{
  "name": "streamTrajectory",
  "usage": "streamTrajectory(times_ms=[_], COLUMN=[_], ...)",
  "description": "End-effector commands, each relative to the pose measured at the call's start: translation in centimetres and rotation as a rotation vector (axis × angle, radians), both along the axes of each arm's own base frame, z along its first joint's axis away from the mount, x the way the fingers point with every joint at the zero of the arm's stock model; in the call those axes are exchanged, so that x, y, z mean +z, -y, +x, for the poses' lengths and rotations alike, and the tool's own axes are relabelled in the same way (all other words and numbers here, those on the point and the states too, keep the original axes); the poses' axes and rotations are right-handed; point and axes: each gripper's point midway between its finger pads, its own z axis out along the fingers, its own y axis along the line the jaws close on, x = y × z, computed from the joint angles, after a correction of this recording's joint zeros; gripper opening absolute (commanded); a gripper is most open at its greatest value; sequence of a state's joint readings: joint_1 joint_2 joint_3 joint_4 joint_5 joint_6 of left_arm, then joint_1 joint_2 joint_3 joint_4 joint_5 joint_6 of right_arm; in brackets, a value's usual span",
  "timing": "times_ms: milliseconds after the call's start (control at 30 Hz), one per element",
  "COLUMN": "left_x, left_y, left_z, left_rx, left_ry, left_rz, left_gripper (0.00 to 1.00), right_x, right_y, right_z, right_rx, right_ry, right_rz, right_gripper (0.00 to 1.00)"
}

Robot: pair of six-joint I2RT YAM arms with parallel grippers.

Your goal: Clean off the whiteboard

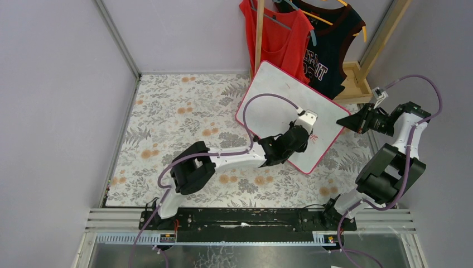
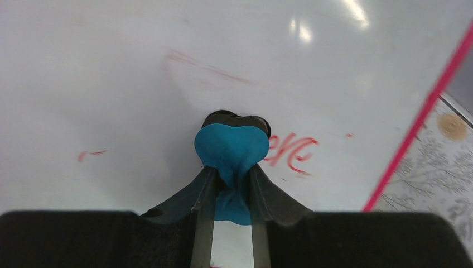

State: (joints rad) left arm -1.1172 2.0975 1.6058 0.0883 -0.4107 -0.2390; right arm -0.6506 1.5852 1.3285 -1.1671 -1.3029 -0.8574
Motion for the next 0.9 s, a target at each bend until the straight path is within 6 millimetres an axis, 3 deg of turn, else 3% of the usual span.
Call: streamTrajectory(times_ms=[0,133,367,567,767,867], left_x=[-2.0,-2.7,-4.4,-4.4,-2.8,-2.1], left_y=[2.6,0.2,-7.5,-13.3,-15.8,-14.9], left_z=[-2.8,-1.2,4.4,8.8,10.9,10.7], left_rx=[-0.09,-0.02,0.132,0.247,0.306,0.27], left_ry=[-0.065,-0.034,-0.067,-0.07,-0.027,-0.037], left_rz=[-0.022,0.036,0.069,0.089,0.113,0.08], left_gripper=[0.0,0.0,0.0,0.0,0.0,0.0], right_x=[-0.6,-0.6,-0.7,-0.6,-0.6,-0.6], right_y=[0.2,0.2,0.1,0.2,0.1,0.1], right_z=[-0.1,0.0,-0.1,-0.1,-0.1,-0.1], right_rx=[0.036,0.035,0.036,0.036,0.037,0.037], right_ry=[0.013,0.014,0.012,0.014,0.013,0.013], right_rz=[-0.105,-0.106,-0.104,-0.107,-0.104,-0.103], right_gripper=[0.0,0.0,0.0,0.0,0.0,0.0])
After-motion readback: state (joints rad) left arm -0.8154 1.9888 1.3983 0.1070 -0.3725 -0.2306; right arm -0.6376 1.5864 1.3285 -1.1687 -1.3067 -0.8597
